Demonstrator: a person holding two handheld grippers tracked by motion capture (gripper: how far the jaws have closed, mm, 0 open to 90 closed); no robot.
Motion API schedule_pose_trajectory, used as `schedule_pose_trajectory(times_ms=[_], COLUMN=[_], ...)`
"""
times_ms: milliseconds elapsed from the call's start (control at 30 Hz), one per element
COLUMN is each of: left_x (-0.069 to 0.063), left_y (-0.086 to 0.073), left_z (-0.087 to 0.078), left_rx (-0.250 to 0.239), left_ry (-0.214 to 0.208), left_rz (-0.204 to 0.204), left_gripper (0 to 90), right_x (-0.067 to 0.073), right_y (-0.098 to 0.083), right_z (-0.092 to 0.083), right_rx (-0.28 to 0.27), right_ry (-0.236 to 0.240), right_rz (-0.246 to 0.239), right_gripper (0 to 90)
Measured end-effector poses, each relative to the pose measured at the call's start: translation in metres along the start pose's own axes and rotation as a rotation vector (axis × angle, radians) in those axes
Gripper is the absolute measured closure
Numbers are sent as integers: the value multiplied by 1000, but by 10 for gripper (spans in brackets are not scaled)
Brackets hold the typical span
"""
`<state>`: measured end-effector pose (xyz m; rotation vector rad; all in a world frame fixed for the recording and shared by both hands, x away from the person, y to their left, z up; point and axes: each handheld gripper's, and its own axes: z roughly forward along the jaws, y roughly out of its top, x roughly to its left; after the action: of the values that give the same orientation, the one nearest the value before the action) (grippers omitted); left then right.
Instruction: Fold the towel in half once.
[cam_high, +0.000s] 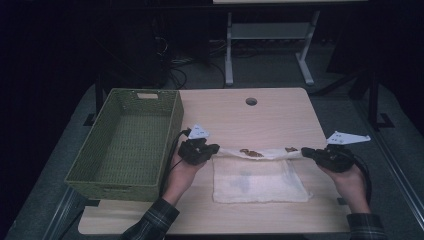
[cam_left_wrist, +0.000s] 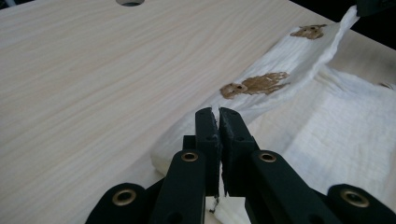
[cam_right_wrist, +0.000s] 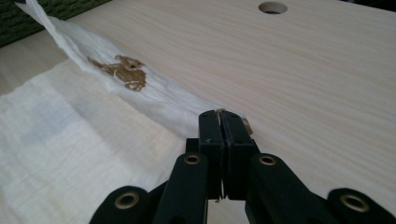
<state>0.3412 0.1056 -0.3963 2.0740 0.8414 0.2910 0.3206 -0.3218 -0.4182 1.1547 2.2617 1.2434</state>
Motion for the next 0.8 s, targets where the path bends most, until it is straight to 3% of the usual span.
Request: schedule_pose_trajectory(times_ms=[333,700,800], left_x=[-18,-24,-30], left_y=[-18,-41,-50], left_z=[-13,-18,-15], left_rx=[12,65,99], left_ry=[-39,-79,-110], left_rz=[20,17,20], left_gripper=[866,866,866], right_x=[20,38,41], right_y=[-25,-47,-52], right_z=[-30,-28,-30], right_rx=[-15,53,66], right_ry=[-1,33,32], right_rz=[-9,-14,-16], right_gripper=[882,881,881])
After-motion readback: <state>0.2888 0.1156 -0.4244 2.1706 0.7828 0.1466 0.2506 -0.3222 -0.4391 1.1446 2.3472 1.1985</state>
